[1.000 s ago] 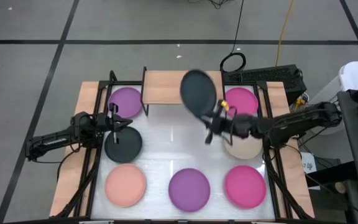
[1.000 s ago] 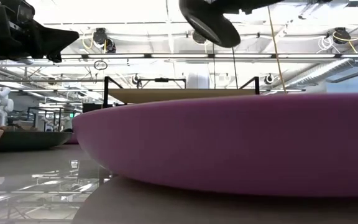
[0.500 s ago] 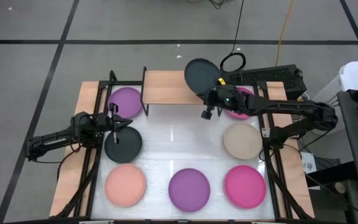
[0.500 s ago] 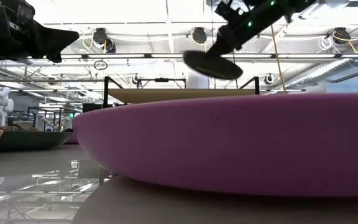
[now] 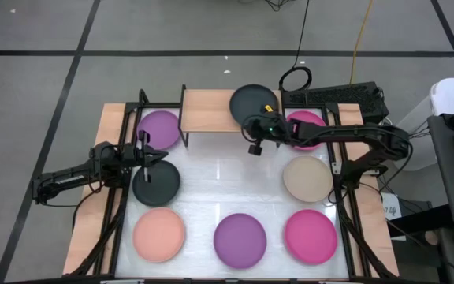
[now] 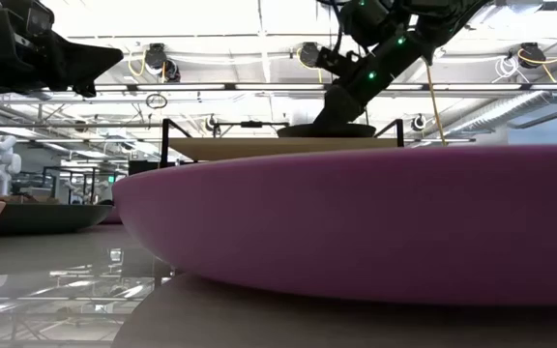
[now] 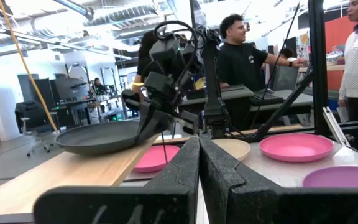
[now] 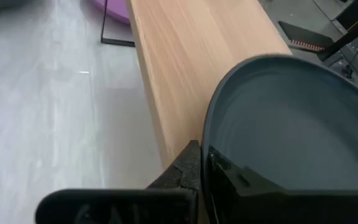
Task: Place and stack plates onto a shelf
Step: Put the right black plate on the shelf, then stack the top violet plate on top of the black plate on the shelf
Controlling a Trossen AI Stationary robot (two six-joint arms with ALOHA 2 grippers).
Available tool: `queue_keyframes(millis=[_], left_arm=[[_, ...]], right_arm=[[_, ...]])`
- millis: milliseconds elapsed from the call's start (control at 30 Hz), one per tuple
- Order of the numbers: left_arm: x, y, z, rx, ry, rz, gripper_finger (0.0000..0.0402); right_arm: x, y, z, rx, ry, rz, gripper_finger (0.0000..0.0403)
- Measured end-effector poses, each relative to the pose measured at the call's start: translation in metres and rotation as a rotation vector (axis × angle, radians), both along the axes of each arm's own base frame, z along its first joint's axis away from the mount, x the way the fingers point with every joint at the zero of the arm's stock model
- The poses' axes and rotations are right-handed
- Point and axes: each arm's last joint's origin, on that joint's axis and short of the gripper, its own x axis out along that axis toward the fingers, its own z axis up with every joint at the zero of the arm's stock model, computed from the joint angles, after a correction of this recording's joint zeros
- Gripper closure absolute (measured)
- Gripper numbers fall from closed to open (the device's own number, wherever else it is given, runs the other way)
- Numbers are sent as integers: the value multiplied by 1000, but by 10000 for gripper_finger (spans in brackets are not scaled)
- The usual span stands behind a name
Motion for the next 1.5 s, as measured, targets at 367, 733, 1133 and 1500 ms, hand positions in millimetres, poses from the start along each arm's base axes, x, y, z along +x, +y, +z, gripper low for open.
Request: queue_keyframes(millis=[367, 733, 1133, 1500], left_arm=[[0, 0, 0, 0, 0, 1, 387], [0, 0, 0, 0, 0, 0, 387], [0, 0, 0, 0, 0, 0, 387], [0, 0, 0, 0, 0, 0, 387]], right_arm=[[0, 0, -2, 6, 12, 1, 347], [-3, 1, 4, 8, -18, -2, 287], [-30, 21, 56, -11, -206, 26, 281], [-62, 84, 84, 208, -424, 417, 282]])
